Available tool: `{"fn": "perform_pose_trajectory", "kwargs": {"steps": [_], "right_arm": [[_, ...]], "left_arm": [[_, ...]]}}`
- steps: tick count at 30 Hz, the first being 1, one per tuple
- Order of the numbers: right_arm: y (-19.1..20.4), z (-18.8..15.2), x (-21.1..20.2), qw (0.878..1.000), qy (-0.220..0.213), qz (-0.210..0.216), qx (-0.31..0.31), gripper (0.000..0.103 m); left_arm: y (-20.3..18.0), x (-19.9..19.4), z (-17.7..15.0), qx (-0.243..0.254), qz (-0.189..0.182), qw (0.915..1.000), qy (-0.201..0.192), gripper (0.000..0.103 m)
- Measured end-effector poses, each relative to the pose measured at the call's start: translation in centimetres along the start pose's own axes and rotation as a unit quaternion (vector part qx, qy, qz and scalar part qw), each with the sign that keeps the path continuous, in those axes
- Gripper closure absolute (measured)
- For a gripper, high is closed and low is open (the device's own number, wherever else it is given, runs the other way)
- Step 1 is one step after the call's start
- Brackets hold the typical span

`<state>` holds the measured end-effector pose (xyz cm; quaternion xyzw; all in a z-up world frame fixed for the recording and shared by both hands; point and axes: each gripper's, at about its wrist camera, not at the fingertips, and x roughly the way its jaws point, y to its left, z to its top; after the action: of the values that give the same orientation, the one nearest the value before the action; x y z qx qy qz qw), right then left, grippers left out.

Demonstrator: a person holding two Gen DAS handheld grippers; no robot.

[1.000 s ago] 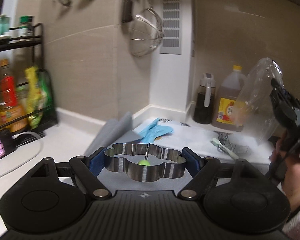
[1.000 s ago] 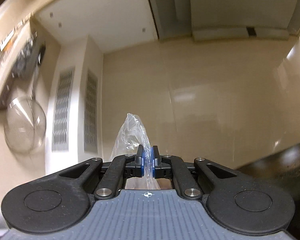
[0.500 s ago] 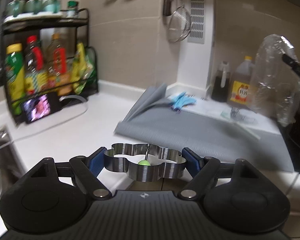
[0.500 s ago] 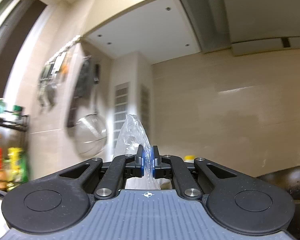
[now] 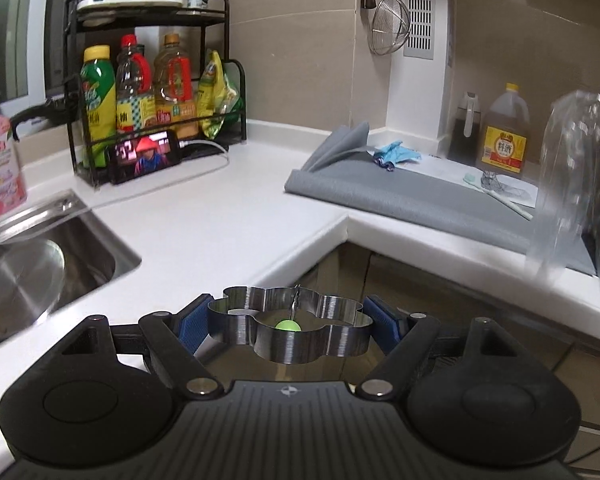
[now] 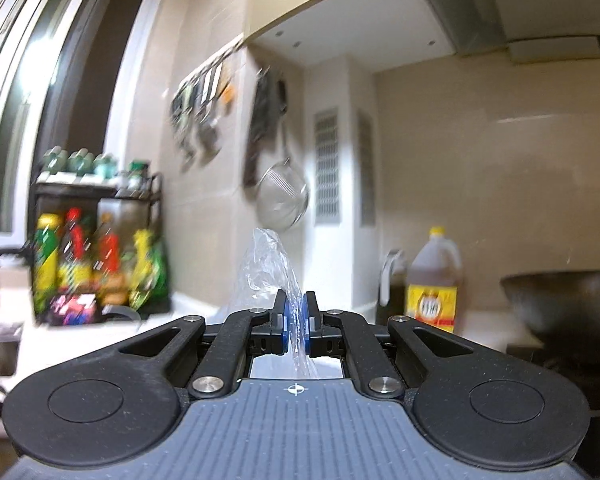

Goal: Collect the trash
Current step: 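Lift the egg ring and plastic bag off the counter with both tools, then carry the egg ring and plastic bag down into the cabinet over the bin with both tools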

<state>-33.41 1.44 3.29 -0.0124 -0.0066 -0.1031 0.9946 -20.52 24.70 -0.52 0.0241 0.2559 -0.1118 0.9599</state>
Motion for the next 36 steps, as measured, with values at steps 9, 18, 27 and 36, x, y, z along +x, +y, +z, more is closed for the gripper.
{"fn": "perform_pose_trajectory", "kwargs": {"steps": [9, 18, 27, 36], "right_arm": [[3.4, -3.7, -3.4, 0.998, 0.053, 0.028, -0.026, 0.096], [5.3, -5.3, -4.0, 0.994, 0.085, 0.05, -0.036, 0.096], [5.8, -5.9, -3.9, 0.993, 0.096, 0.056, -0.039, 0.096], [5.9, -6.2, -3.5, 0.992, 0.104, 0.06, -0.039, 0.096]], "left_arm": [[-0.6, -1.5, -3.1, -0.009, -0.009, 0.9998, 0.017, 0.018], [-1.3, -1.8, -4.7, -0.002, -0.011, 0.9996, 0.027, 0.018], [-1.6, -1.5, -4.6, 0.002, -0.011, 0.9995, 0.03, 0.018], [-1.9, -1.1, -4.6, 0.004, -0.013, 0.9994, 0.033, 0.018]]}}
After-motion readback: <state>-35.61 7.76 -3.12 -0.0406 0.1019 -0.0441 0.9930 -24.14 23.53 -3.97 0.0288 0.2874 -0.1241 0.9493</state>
